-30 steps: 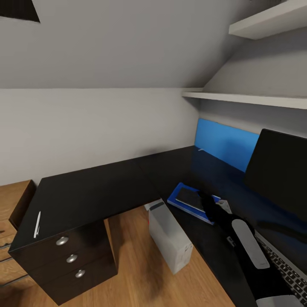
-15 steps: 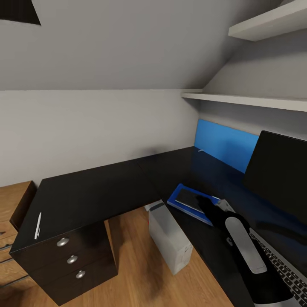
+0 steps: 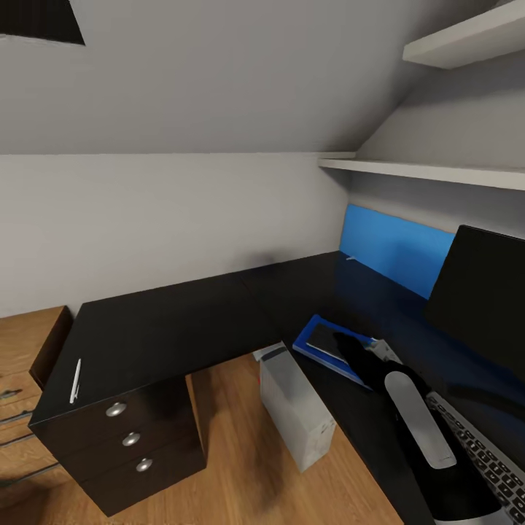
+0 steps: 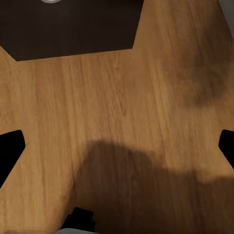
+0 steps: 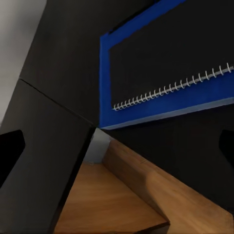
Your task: In the bedroom, organize the workspace by keeping the computer under the desk, ensuring the monitor is on the desk, placing the keyboard on the desk next to the monitor, placing the mouse on the desk next to the keyboard, moving the folder from the swivel chair onto the desk next to the mouse, stacking the notebook on top of the folder with the pen on top of the notebook, and positioning the swivel chair next to the desk.
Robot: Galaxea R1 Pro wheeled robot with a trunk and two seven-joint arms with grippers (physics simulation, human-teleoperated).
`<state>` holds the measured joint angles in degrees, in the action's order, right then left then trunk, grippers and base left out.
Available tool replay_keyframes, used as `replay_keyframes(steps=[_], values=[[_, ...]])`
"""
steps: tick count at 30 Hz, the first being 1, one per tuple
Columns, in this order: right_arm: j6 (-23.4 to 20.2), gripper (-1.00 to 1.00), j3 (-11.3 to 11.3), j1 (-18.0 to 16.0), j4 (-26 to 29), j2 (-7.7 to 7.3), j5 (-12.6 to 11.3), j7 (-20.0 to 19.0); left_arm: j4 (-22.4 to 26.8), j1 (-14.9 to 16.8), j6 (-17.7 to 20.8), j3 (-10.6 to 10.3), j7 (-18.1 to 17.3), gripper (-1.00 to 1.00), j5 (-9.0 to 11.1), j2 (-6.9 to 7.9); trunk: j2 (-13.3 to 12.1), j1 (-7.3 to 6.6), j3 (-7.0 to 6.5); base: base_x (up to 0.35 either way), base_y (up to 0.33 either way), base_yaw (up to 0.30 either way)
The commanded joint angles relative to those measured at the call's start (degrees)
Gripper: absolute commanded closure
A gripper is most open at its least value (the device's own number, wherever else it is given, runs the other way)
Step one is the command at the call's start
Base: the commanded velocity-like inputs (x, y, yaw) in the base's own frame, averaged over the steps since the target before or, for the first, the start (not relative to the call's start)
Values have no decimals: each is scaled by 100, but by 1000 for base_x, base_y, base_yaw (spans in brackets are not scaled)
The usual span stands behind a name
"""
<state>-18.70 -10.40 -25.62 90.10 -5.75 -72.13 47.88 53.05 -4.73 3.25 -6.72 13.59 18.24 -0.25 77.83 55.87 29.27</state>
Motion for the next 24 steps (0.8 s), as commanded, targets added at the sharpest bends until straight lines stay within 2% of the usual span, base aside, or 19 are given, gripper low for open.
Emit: replay_keyframes(steps=[1,13,24], values=[[-20,-100,-5,-4,8,-5,-23,37,15,-1,27,-14,39,-100,39,2,3,0,5,0,0,259],[-17,-100,-53,-4,8,0,29,34,13,-1,27,-14,39,-100,39,1,3,0,5,0,0,277],[-11,-100,-409,-4,8,18,441,24,13,-1,27,-14,39,-100,39,6,3,0,5,0,0,284]])
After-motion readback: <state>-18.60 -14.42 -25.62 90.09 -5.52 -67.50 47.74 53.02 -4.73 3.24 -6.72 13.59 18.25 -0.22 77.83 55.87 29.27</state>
